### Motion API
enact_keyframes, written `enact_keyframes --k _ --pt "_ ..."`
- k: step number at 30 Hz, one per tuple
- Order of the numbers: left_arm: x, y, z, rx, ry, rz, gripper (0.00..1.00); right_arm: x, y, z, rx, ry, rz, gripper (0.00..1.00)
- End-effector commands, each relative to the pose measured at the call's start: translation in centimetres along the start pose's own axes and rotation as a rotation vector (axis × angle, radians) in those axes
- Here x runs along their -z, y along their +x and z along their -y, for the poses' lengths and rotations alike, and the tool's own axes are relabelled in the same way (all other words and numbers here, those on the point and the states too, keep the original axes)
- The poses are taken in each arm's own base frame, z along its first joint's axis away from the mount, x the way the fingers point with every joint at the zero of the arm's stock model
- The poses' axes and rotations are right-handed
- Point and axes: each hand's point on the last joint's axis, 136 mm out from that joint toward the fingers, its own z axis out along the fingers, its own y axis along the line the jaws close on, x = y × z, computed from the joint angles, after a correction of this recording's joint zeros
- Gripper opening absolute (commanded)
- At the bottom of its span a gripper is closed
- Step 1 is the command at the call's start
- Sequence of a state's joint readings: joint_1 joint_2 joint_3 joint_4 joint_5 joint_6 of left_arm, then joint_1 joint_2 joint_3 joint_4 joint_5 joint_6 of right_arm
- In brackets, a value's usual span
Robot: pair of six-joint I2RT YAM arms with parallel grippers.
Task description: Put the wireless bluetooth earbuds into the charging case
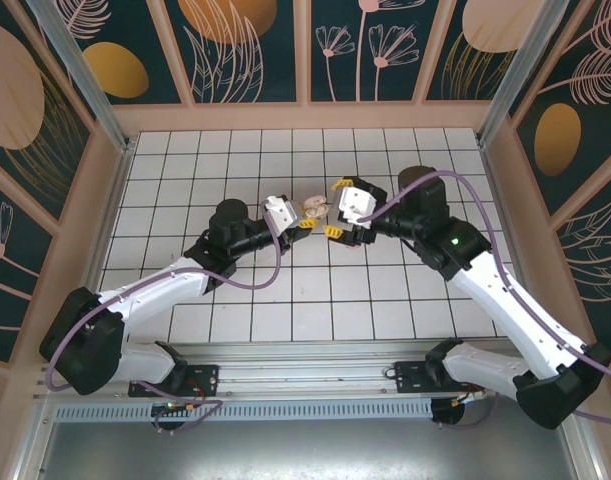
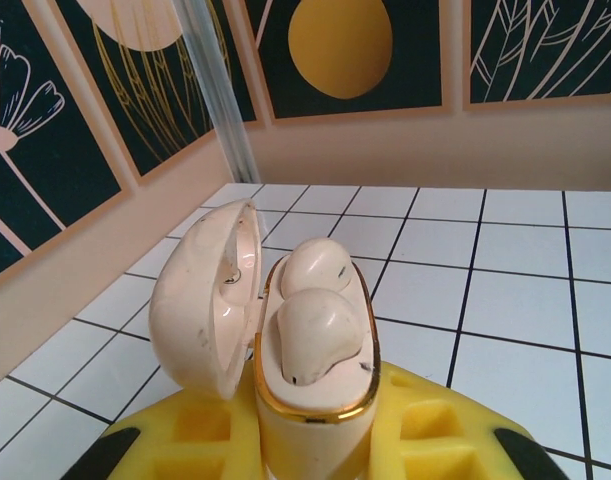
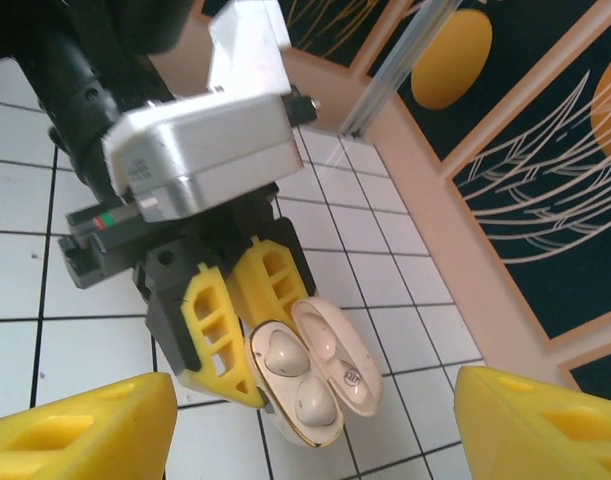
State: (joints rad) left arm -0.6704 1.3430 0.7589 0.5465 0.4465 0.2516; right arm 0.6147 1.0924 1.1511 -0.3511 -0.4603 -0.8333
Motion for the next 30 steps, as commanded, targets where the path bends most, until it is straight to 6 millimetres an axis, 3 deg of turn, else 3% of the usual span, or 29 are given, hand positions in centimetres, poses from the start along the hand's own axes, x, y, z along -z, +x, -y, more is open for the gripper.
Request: enact_keyframes --k 1,18,30 --pt "0.4 -3.2 0.1 -0.062 0.016 0.09 0.15 -0.6 1.3 0.4 0.034 -0.02 -0.076 0.76" --pt "0.7 -4.1 0.3 -0.082 0.022 0.112 0.16 -3.9 3.5 0.5 0.046 -0.15 -0.106 0.73" --pt "0.5 -3.8 -0.8 -0.06 -0.035 0.091 0.15 -1.5 1.5 -2.1 0.016 -0.209 -0.009 0.6"
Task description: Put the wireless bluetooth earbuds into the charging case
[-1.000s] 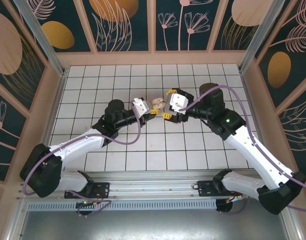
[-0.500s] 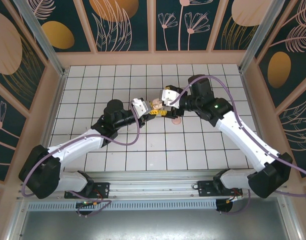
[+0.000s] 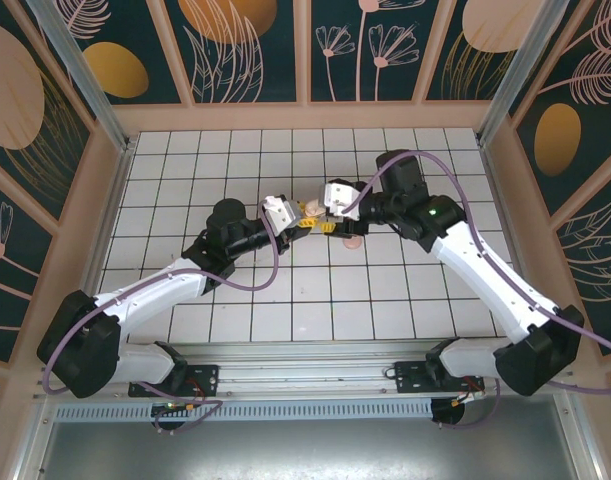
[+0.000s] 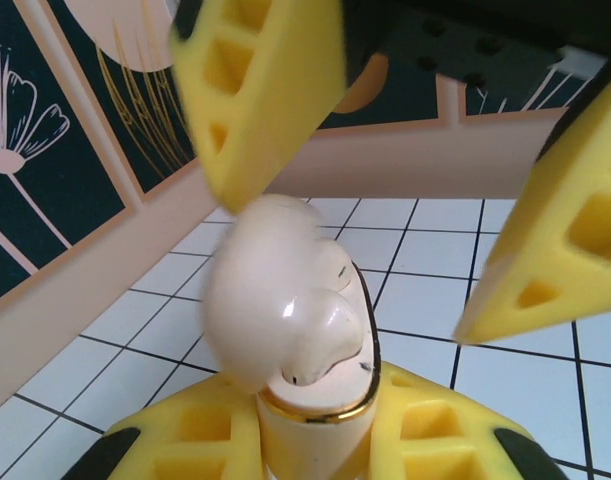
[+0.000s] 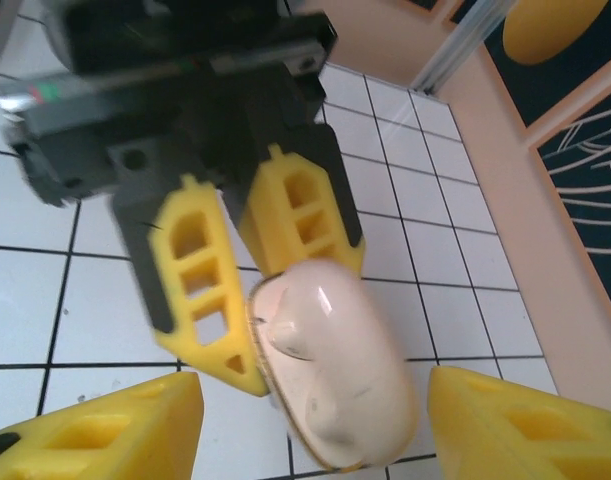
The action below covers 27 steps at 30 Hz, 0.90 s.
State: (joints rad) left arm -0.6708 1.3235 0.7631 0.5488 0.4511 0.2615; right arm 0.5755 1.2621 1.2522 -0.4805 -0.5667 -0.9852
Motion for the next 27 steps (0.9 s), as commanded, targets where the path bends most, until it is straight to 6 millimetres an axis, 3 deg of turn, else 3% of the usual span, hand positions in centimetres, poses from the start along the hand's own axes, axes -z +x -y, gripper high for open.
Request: enact_keyframes --k 1,4,10,17,20,23,27 --pt "0.2 -2.8 -0.9 -0.036 -0.039 0.066 0.15 1.5 -1.2 -2.0 -0.027 -0.045 0.057 0.58" --pt "0.1 -3.0 -0.9 -0.018 -0.036 0.067 0.16 2.1 -1.1 -2.5 -0.061 -0.028 0.059 0.56" --pt "-0.8 -1.9 -1.6 0.166 -0.046 0.01 0.16 3.4 -1.2 -0.9 -0.279 0.123 0.144 0.59" --pt "-2.5 1.7 -0.9 0.53 -0.003 -0.168 0.17 5.2 2.8 3.2 -0.799 0.441 0.219 0.6" --pt "-3.4 3.1 -0.4 0.686 0.015 -0.257 0.17 5.2 4.3 3.1 -0.978 0.47 0.262 0.57" --pt "-3.9 4.4 0.5 0.825 0.041 -0.307 0.17 5.7 7.3 3.3 -1.219 0.586 0.252 0.56" --pt "-4.7 7.5 1.3 1.022 0.028 -0.394 0.17 5.1 10.4 1.4 -1.49 0.608 0.19 0.54"
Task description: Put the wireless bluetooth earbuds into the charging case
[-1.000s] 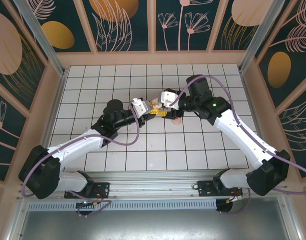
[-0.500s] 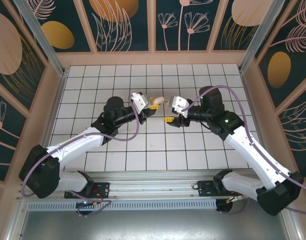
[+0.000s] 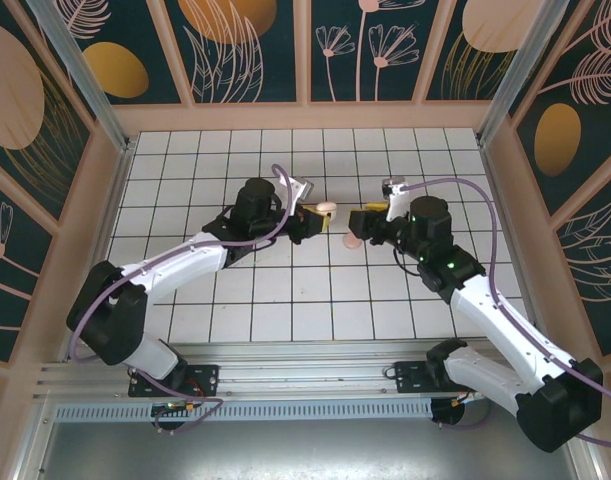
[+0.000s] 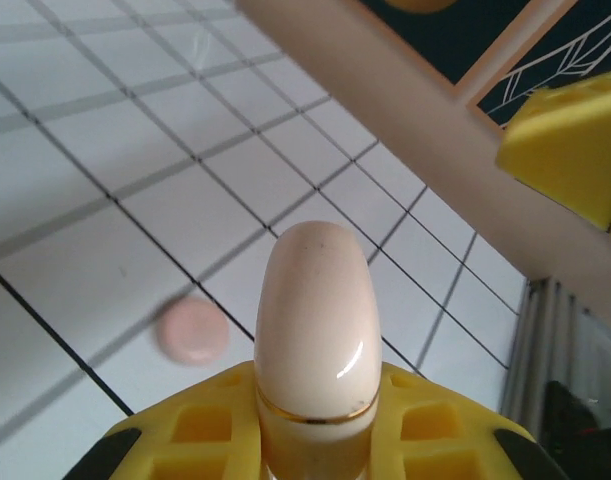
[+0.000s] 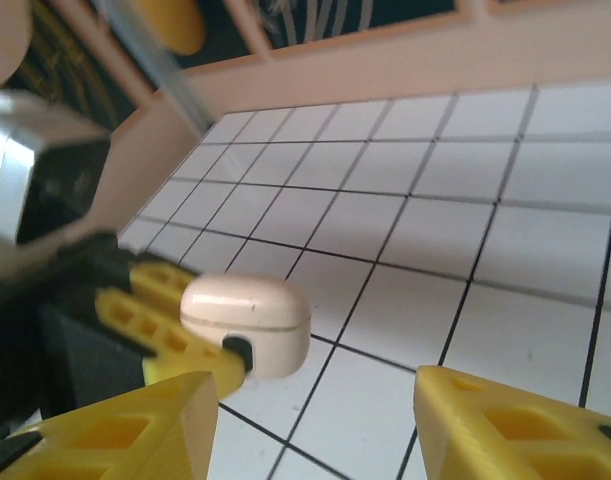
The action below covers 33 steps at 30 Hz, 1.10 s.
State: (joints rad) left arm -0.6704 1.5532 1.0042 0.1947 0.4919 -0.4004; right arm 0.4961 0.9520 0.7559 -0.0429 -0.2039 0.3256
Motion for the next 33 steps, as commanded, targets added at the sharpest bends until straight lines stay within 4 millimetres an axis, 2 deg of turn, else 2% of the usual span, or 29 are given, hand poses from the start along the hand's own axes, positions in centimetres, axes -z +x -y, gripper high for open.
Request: enact_keyframes --k 1,6,13,16,21,27,33 --pt "-1.5 2.2 -0.8 0.26 -0.005 -0.11 0.17 0.7 0.5 2.2 -0.288 0.12 0.011 0.54" --pt "-3.8 5.0 -3.1 0.423 -0.061 -0.217 0.16 1.6 2.3 3.9 -0.345 0.214 -0.027 0.55" --pt "-5.5 6.1 -5.4 0.498 -0.121 -0.265 0.16 2.1 3.5 4.2 -0.418 0.185 0.011 0.54" --pt "-5.5 5.9 -6.5 0.523 -0.139 -0.243 0.16 2.4 3.4 4.2 -0.411 0.192 0.02 0.54" --pt "-5.0 6.9 -8.9 0.599 -0.166 -0.238 0.16 2.9 2.6 4.1 -0.39 0.19 0.051 0.54" --pt "-4.7 7.1 -10.0 0.627 -0.183 -0.246 0.17 3.0 2.7 4.0 -0.384 0.184 0.045 0.54" --pt "-4.6 7.6 -10.3 0.644 -0.186 -0.261 0.17 3.1 2.6 4.0 -0.388 0.184 0.052 0.54"
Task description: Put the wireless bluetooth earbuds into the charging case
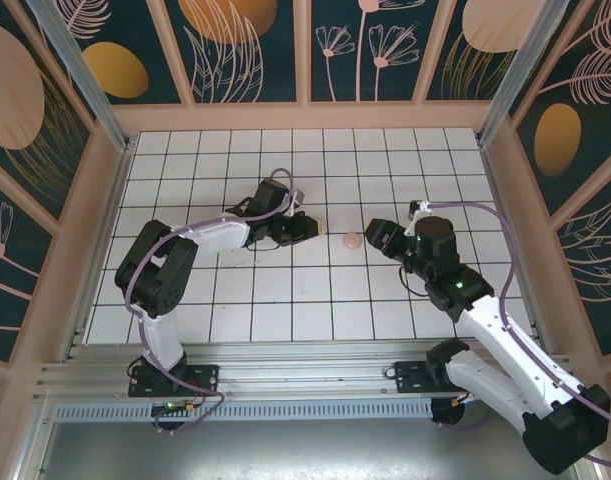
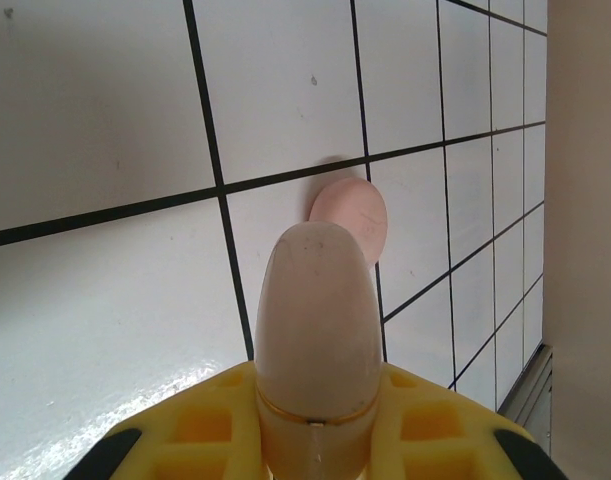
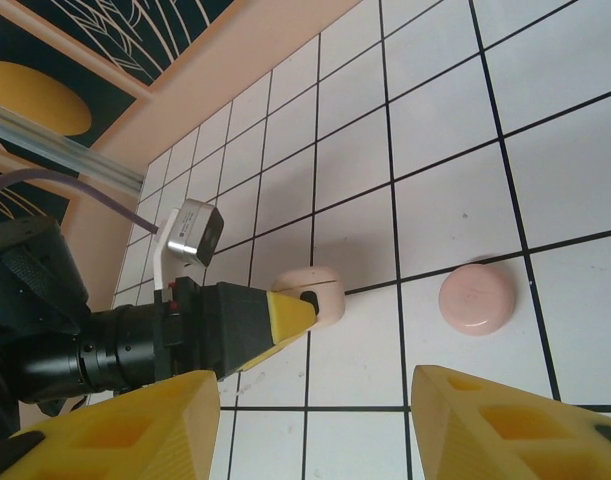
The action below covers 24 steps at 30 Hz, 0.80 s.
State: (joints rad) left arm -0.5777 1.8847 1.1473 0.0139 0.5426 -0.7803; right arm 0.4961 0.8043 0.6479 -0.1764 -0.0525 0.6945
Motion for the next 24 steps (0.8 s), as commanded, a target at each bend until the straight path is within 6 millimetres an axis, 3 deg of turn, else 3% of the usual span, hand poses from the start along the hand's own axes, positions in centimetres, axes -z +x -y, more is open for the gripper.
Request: enact_keyframes --k 1,16,21,24 --pt "-0.4 0.7 -0.8 0.035 -0.004 -0.034 0.18 0.4 -0.8 -0.1 -0.011 -0.004 0.042 0.54" --pt "-0.7 1.7 -2.3 0.059 -0.035 -0.062 0.2 0.5 -0.7 -0.3 -0.007 -0.006 0.03 0.54" --pt "-0.7 1.9 -2.9 0.069 -0.056 -0.065 0.26 0.6 -0.9 -0.5 -0.007 -0.011 0.033 0.54" --pt "-0.5 1.9 -3.2 0.072 -0.067 -0.066 0.35 0.7 -0.9 -0.6 -0.003 -0.011 0.032 0.55"
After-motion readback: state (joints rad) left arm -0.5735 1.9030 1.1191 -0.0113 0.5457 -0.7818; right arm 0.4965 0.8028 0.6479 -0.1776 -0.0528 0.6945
